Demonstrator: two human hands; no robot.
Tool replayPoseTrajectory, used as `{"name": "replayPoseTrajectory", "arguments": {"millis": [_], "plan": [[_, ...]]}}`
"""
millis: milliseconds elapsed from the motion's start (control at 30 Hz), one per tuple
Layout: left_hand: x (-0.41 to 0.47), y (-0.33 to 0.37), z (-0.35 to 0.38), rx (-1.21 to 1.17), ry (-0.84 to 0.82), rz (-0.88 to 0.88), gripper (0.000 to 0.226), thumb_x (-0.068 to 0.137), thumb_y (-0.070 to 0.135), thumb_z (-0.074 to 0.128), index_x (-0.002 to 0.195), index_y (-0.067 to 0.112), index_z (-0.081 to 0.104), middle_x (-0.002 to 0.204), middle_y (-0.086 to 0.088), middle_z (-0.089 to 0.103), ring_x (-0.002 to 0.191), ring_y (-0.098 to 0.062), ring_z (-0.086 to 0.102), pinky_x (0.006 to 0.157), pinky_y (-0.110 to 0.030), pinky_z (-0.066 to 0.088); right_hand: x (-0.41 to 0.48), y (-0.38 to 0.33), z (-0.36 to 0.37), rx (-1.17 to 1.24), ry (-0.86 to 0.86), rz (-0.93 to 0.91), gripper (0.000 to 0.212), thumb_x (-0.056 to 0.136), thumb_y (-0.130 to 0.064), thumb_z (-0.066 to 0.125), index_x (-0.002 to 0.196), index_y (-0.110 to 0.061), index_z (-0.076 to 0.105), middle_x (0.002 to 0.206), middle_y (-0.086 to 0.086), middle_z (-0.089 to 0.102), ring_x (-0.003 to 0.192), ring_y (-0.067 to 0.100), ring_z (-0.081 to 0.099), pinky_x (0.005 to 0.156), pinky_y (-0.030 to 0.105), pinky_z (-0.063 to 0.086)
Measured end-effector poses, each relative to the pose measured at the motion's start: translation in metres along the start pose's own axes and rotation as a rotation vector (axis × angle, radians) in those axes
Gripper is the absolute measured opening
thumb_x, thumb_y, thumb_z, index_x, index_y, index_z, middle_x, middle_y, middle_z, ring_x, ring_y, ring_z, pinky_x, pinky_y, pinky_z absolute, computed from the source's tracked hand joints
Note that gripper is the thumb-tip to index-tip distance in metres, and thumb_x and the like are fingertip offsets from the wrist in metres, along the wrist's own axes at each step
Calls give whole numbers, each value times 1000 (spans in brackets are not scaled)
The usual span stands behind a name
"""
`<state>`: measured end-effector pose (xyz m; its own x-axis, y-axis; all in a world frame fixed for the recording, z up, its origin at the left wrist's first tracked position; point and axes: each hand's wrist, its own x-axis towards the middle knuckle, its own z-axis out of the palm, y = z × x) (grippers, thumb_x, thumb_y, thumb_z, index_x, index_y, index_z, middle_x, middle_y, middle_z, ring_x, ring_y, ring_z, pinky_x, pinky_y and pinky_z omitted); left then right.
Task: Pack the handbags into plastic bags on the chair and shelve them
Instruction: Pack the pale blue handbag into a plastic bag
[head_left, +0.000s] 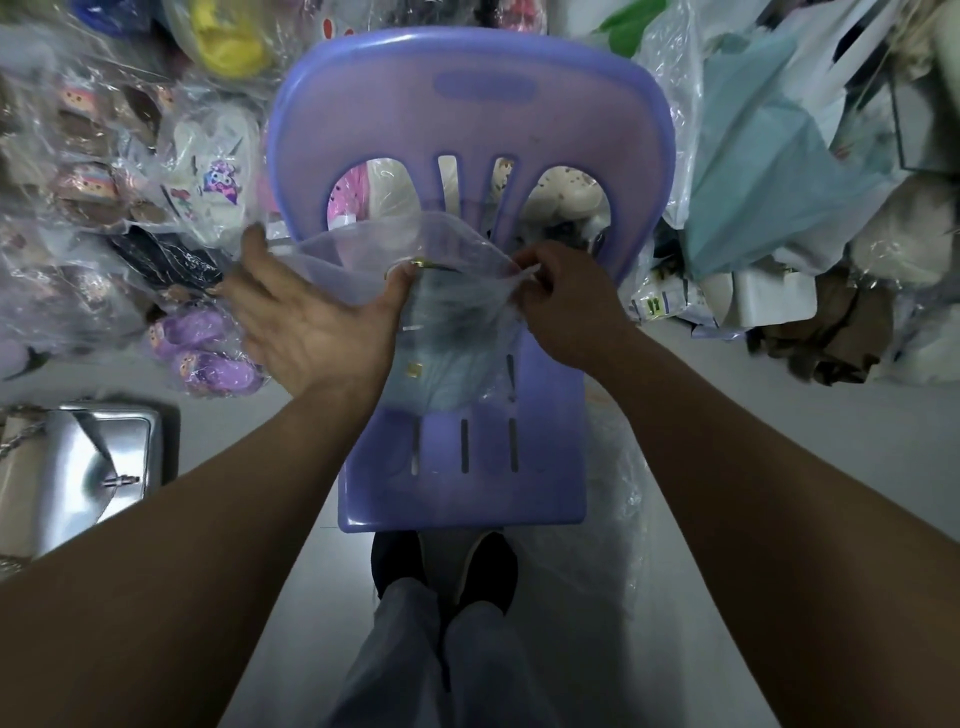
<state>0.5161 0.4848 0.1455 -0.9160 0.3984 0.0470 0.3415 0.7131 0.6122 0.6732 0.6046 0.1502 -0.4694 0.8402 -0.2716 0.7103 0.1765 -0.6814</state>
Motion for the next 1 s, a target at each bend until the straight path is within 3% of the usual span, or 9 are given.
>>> {"name": "replayPoseTrajectory", "arguments": {"millis": [67,200,300,400,500,600,700,800,1000], "plan": [[-1,0,-1,85,45,357,107,67,76,69,148,12,39,149,-20,38,139,-38,37,114,-48,29,3,5,-2,-27,-10,-62,16,93,-20,65,103,-10,72,90,3,67,85,21,61,77,35,49],[-3,19,12,162,-141,1003,72,80,61,64,139,20,58,153,-16,43,146,-42,30,120,-58,13,3,6,-10,-59,-121,-180,18,93,-12,65,107,-9,76,97,3,73,91,16,64,79,28,48],[-6,31,28,227,-340,1224,62,84,50,63,136,17,59,133,-4,65,143,-33,41,121,-60,11,-1,8,-14,-28,-196,-241,23,95,-2,58,111,-5,74,108,2,72,98,10,64,79,11,46],[1,33,37,345,-473,1176,58,83,39,69,134,12,58,110,-8,73,114,-30,65,122,-53,12,-1,13,-13,74,-169,-247,23,92,-7,61,111,-7,75,111,8,75,102,18,68,83,20,50],[7,36,35,286,-501,1070,30,89,38,61,110,19,69,90,-9,73,86,-34,69,97,-44,47,-4,19,-8,297,-77,-115,15,86,-21,75,100,-15,71,96,7,75,88,19,72,79,37,59],[7,34,30,141,-583,893,33,91,45,44,102,26,68,96,-4,72,90,-35,67,70,-44,53,-8,27,-8,555,7,60,22,82,1,75,93,-15,65,87,7,70,72,12,64,64,25,53],[9,27,33,49,-570,840,34,92,43,41,97,21,65,92,-9,71,87,-38,65,67,-45,51,-9,29,-10,635,-4,114,16,87,6,67,90,-9,69,80,8,66,69,13,60,64,24,51],[4,25,37,-12,-544,829,31,96,40,44,94,17,65,86,-12,69,84,-39,63,65,-46,49,-6,23,-11,826,61,160,24,92,7,63,87,-15,72,83,13,69,80,28,62,83,45,55],[-5,25,36,-119,-527,761,30,97,48,42,103,25,62,85,-6,72,82,-35,67,67,-44,52,-2,17,-16,842,174,159,24,94,4,61,88,-17,71,67,-5,68,56,9,59,61,30,52]]}}
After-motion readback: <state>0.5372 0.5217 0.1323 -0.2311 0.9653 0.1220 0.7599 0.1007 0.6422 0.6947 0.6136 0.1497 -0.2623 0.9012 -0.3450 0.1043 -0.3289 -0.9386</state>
